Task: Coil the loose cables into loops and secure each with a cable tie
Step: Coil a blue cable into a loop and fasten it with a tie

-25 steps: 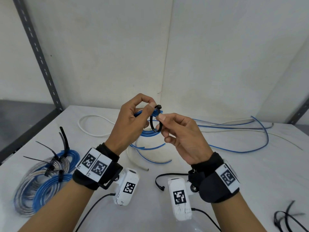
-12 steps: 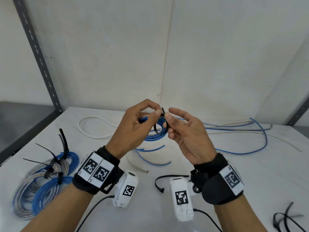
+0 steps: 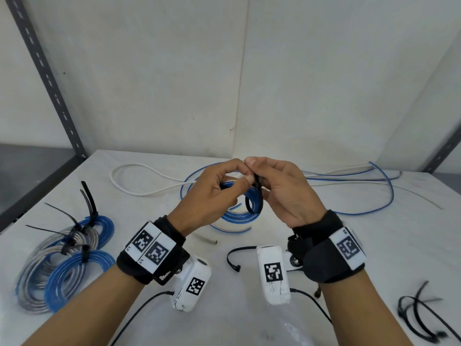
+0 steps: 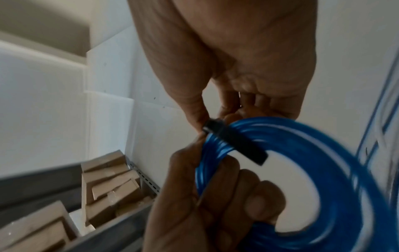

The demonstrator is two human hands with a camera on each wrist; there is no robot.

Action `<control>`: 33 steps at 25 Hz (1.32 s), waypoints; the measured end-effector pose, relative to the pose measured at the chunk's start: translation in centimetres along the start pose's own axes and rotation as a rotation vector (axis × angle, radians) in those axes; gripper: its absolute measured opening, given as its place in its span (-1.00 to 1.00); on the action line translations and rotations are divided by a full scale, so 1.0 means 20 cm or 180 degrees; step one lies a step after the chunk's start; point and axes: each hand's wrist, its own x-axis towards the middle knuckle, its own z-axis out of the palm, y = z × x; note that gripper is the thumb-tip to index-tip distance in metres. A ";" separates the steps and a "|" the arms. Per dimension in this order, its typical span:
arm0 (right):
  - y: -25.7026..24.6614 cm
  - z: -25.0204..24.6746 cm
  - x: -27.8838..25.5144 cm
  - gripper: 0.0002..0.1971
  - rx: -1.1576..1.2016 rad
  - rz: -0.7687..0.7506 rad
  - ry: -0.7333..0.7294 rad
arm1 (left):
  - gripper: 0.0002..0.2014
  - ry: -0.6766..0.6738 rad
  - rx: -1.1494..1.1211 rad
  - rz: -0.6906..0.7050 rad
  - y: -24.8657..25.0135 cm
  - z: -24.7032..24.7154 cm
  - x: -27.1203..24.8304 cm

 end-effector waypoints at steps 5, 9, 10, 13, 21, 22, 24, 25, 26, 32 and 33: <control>-0.01 -0.04 0.00 -0.80 -0.0651 -0.0255 -0.0007 | -0.84 0.0363 -0.0135 -0.0095 0.00 -0.06 0.01; 0.00 -0.04 0.00 -0.87 -0.1175 -0.0556 -0.0002 | -0.84 0.0311 -0.0094 -0.0176 -0.04 -0.05 0.00; 0.00 -0.03 -0.01 -0.85 -0.1183 -0.0531 -0.0020 | -0.84 0.0266 -0.0109 -0.0197 -0.04 -0.05 0.00; 0.01 -0.03 0.01 -0.82 -0.0853 -0.0414 0.0209 | -0.83 0.0018 -0.0087 -0.0293 -0.05 -0.03 -0.02; 0.03 -0.05 0.06 -0.83 -0.0330 -0.0295 0.0705 | -0.82 -0.0159 -0.0396 -0.0603 -0.04 0.01 -0.03; 0.04 -0.04 0.06 -0.83 -0.0299 -0.0290 0.0656 | -0.81 -0.0155 -0.0450 -0.0619 -0.04 0.01 -0.03; 0.04 -0.04 0.07 -0.82 -0.0233 -0.0292 0.0576 | -0.78 -0.0134 -0.0515 -0.0634 -0.04 0.01 -0.04; 0.04 -0.04 0.07 -0.82 -0.0207 -0.0284 0.0569 | -0.76 -0.0125 -0.0534 -0.0619 -0.04 0.01 -0.04; 0.05 -0.04 0.08 -0.82 -0.0163 -0.0270 0.0587 | -0.75 -0.0126 -0.0536 -0.0602 -0.04 0.01 -0.04; 0.11 -0.05 0.11 -0.82 -0.0173 -0.0183 0.0659 | -0.71 0.0171 -0.0163 -0.0416 -0.05 0.09 -0.06; 0.11 -0.05 0.11 -0.82 -0.0190 -0.0218 0.0657 | -0.73 0.0239 -0.0089 -0.0365 -0.05 0.10 -0.06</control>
